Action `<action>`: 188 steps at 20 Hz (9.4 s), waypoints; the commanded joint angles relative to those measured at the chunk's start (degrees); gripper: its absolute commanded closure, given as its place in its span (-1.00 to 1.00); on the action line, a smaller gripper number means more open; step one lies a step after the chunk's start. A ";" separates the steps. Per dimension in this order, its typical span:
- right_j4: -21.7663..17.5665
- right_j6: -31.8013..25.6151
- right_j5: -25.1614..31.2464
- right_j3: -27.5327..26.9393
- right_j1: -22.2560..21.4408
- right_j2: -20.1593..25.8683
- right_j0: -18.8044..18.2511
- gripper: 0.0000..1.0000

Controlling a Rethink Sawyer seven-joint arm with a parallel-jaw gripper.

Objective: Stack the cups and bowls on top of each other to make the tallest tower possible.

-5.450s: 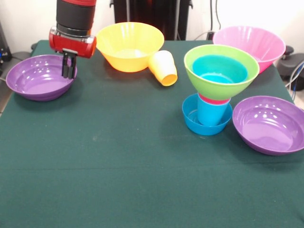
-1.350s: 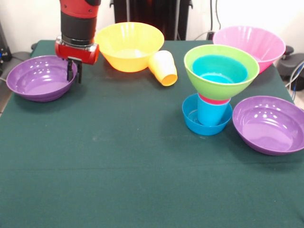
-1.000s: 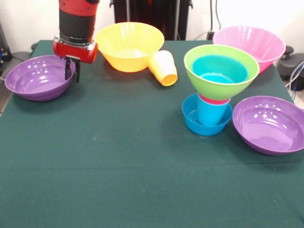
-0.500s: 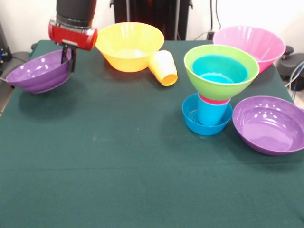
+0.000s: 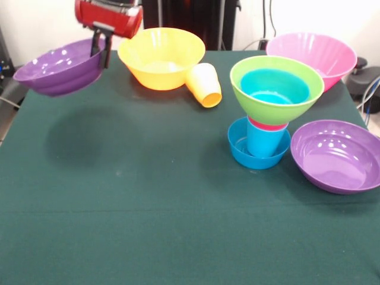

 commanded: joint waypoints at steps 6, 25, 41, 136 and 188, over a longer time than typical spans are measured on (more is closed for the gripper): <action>5.74 3.02 19.22 -5.62 -5.64 1.12 7.90 1.00; 12.98 13.20 31.09 -13.45 -5.05 -3.17 19.08 1.00; 17.30 22.55 31.47 -16.81 -0.45 -7.91 27.26 1.00; 30.02 45.39 42.33 -47.33 27.98 -24.23 45.49 1.00; 36.29 45.68 43.45 -47.24 32.66 -31.83 48.74 1.00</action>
